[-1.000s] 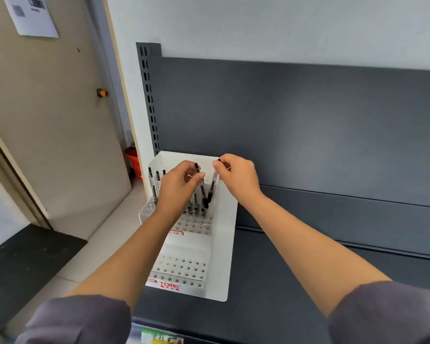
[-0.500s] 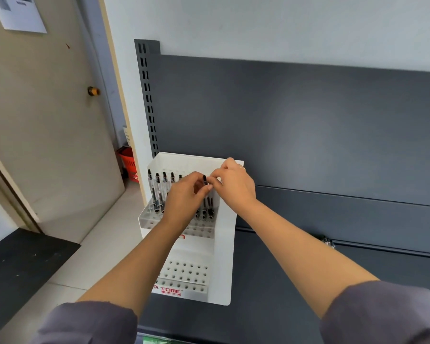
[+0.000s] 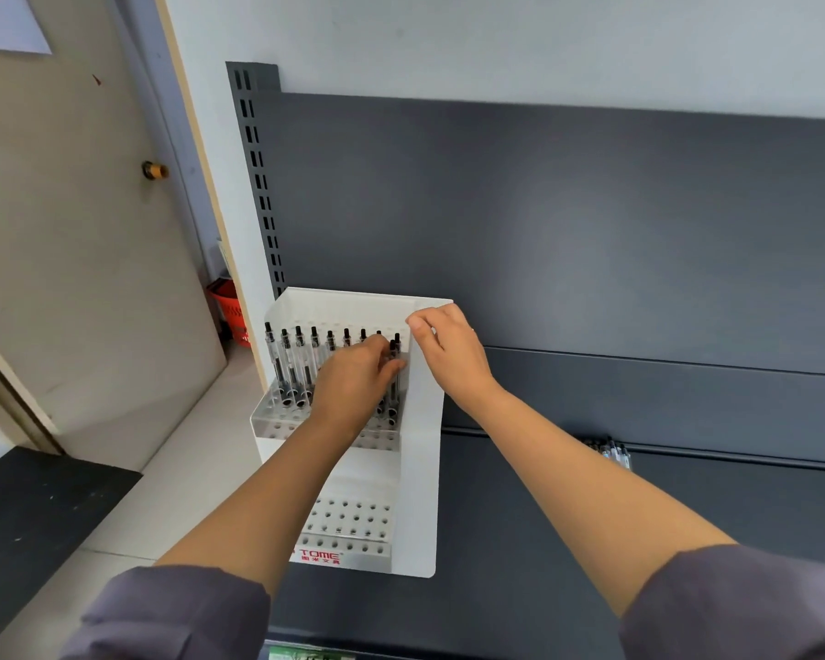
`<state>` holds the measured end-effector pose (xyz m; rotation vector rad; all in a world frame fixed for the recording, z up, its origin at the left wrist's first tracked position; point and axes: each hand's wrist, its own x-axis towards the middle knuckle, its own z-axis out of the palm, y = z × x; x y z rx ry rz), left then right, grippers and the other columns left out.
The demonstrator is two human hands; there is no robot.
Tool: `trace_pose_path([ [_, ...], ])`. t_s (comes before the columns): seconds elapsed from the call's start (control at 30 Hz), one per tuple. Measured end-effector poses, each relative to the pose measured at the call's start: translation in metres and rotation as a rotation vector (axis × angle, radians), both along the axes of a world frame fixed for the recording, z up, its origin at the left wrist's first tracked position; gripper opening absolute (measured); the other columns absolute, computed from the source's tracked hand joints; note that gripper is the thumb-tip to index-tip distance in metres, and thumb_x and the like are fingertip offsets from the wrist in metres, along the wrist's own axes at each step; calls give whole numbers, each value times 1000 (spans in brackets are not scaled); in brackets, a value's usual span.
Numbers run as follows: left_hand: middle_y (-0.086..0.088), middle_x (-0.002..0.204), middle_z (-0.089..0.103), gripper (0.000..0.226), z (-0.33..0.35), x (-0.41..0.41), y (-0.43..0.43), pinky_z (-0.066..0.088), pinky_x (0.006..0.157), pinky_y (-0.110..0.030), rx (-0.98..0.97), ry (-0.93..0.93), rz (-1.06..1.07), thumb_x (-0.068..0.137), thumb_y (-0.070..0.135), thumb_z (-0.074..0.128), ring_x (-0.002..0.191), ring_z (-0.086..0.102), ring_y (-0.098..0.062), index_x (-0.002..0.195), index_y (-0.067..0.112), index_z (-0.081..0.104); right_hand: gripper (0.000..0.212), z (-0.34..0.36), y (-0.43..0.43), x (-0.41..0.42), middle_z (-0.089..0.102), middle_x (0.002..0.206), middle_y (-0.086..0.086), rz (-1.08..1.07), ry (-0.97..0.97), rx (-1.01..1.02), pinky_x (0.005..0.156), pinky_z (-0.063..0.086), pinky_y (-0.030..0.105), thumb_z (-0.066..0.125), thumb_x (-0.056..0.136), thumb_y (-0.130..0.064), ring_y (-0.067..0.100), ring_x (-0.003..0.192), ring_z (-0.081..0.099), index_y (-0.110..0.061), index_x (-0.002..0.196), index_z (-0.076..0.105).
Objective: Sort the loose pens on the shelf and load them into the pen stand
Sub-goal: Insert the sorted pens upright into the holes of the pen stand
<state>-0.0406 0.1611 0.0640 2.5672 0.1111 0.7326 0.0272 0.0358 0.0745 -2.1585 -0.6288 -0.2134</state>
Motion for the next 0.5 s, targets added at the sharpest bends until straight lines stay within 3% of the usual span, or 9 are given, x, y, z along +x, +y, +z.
trace_pose_path([
  [0.2,-10,78,68,28,-3,-3,-2,42,59,-31,79,37,52,92,36,55,73,61,-28,89,9,62,28,-7,-6,-2,51,114,-4,-16,17,53,84,47,34,37,100,-35,15,99,53,-22,108,61],
  [0.3,-4,77,65,27,-2,-5,-4,39,57,-28,27,51,63,89,39,58,73,60,-24,90,12,61,27,-11,-11,-4,50,110,-5,-18,15,33,81,48,34,39,99,-35,13,94,53,-21,107,60],
  [0.4,3,75,56,28,1,-10,-8,32,51,-25,-78,-2,87,86,40,62,69,53,-18,85,16,49,25,-14,-20,-3,50,108,-4,-21,5,4,80,50,36,40,99,-35,12,89,54,-20,106,59],
  [0.5,5,79,51,25,6,-15,-20,33,52,-26,-43,-98,64,87,36,61,71,49,-17,83,18,44,25,-18,-37,-3,51,111,-2,-28,-24,-58,79,52,38,42,99,-34,14,88,55,-20,110,59],
])
